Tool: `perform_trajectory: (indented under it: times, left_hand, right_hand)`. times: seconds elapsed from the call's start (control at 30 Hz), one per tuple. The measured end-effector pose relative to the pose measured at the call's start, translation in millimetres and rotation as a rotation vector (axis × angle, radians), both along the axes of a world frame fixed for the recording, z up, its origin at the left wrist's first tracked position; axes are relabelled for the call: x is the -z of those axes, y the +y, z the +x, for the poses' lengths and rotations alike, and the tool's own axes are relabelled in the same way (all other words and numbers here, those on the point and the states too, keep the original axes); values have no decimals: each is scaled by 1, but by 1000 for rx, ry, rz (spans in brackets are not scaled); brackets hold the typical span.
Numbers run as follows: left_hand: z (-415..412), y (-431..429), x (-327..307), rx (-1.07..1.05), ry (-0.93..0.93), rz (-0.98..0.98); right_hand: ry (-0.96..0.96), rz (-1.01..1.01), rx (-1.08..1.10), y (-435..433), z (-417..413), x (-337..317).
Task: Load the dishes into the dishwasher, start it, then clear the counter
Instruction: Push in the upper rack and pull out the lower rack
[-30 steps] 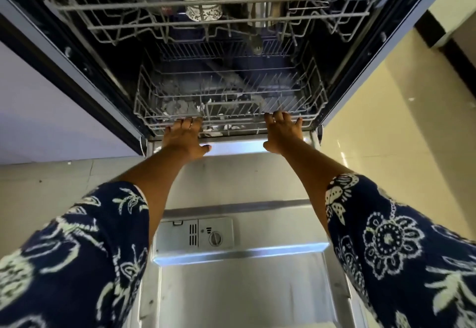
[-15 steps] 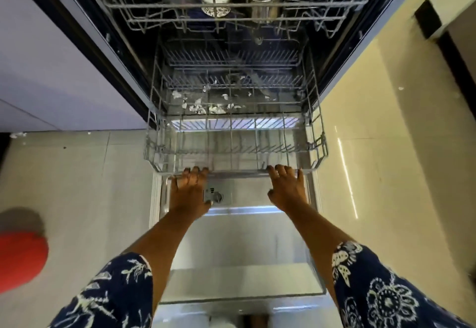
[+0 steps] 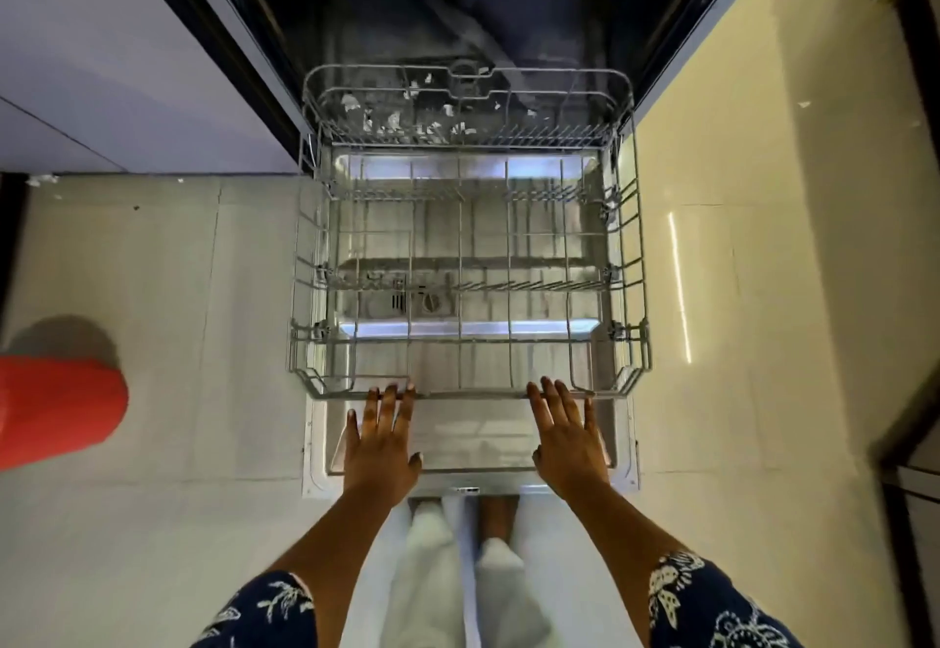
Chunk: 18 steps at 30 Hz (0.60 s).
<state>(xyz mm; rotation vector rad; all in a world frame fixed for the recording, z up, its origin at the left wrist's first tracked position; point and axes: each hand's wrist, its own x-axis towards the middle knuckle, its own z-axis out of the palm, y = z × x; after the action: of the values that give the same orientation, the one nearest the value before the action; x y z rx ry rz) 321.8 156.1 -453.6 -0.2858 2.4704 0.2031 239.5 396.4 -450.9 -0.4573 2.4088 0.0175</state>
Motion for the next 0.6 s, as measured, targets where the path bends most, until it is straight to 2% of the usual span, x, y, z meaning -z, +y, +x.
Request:
perform_trajectory:
  times: [0.23, 0.37, 0.5, 0.6]
  left_hand:
    - [27, 10, 5, -3, 72, 50]
    - [29, 7, 8, -31, 3, 67]
    - [15, 0, -16, -43, -84, 84]
    - [-12, -9, -73, -214, -38, 112]
  right_hand:
    - [30, -10, -14, 14, 30, 11]
    - [-21, 18, -27, 16, 31, 12]
    - [-110, 81, -96, 8, 12, -18]
    - [-98, 49, -46, -12, -17, -72]
